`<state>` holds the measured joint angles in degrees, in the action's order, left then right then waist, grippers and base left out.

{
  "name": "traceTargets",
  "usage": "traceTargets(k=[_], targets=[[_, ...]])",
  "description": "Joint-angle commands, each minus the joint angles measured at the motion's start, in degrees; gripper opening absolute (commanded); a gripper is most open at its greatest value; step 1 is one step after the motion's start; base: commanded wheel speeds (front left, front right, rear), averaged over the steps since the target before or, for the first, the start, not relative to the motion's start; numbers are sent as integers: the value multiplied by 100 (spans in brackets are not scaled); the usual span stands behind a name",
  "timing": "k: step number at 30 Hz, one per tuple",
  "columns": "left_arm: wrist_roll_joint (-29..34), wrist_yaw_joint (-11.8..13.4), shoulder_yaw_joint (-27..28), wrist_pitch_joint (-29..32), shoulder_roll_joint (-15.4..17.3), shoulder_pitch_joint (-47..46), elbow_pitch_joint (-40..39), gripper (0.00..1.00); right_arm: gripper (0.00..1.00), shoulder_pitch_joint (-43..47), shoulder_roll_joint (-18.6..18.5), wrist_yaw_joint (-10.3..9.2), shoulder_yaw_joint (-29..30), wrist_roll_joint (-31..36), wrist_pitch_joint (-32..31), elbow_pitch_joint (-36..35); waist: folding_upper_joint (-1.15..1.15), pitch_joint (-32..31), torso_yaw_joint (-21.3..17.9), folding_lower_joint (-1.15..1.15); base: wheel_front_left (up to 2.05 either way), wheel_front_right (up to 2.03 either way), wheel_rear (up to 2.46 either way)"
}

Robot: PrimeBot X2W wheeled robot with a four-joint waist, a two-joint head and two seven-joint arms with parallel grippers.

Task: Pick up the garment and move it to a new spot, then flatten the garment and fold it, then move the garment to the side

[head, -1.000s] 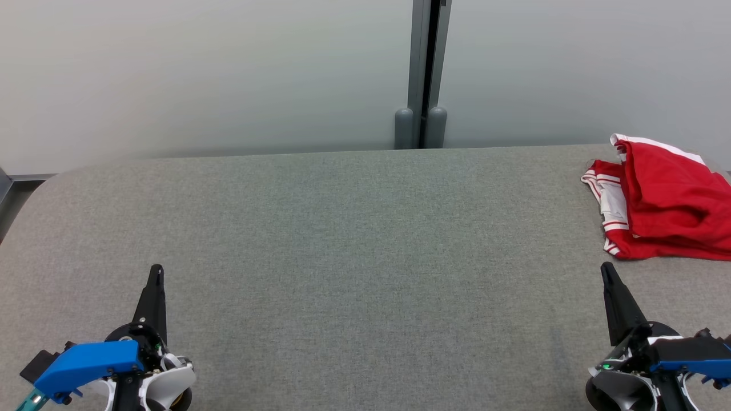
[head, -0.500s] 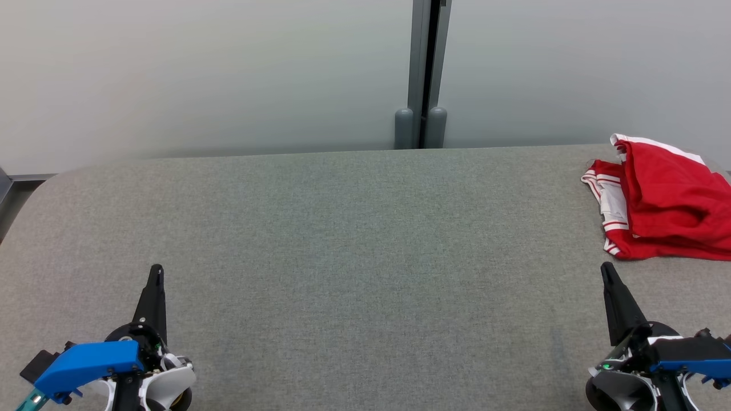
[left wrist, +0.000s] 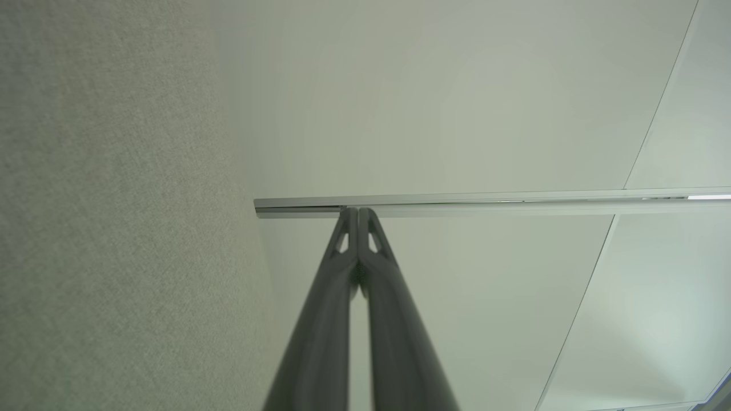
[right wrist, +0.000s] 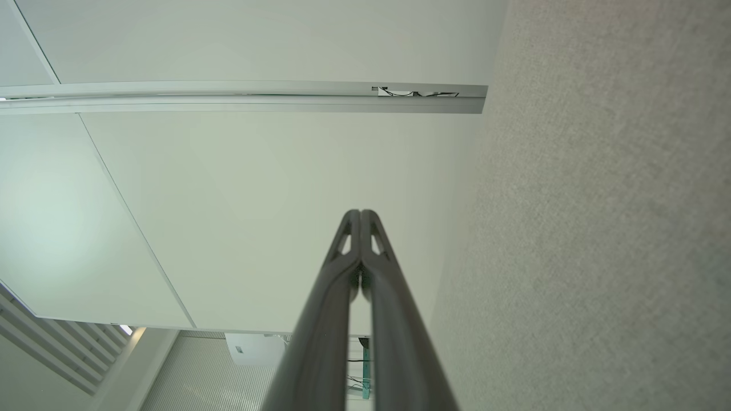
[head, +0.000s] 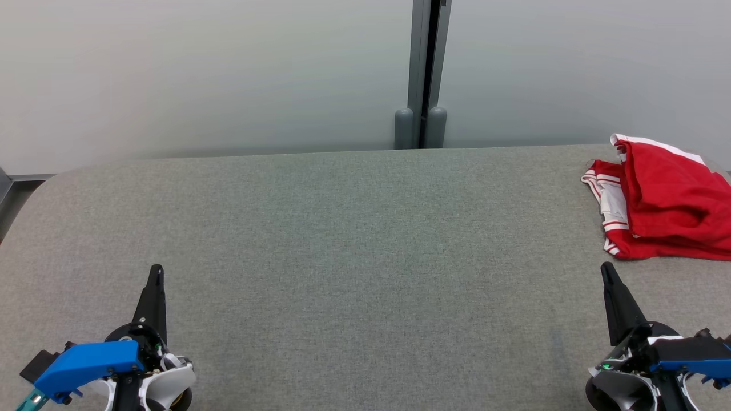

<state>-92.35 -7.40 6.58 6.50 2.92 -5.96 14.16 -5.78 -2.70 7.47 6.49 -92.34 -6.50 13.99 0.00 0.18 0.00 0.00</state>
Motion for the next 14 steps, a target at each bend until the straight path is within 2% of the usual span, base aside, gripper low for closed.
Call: traceTargets(k=[1,14], targets=[[-12,-29,10,25,-11,-49,-22,0,0,-78,-33,4,11,-15,-17,9,0,0,0,0,0,0,0],[-13,-29,9,24,-11,-49,-22,0,0,-78,-33,4,11,-15,-16,9,0,0,0,0,0,0,0]])
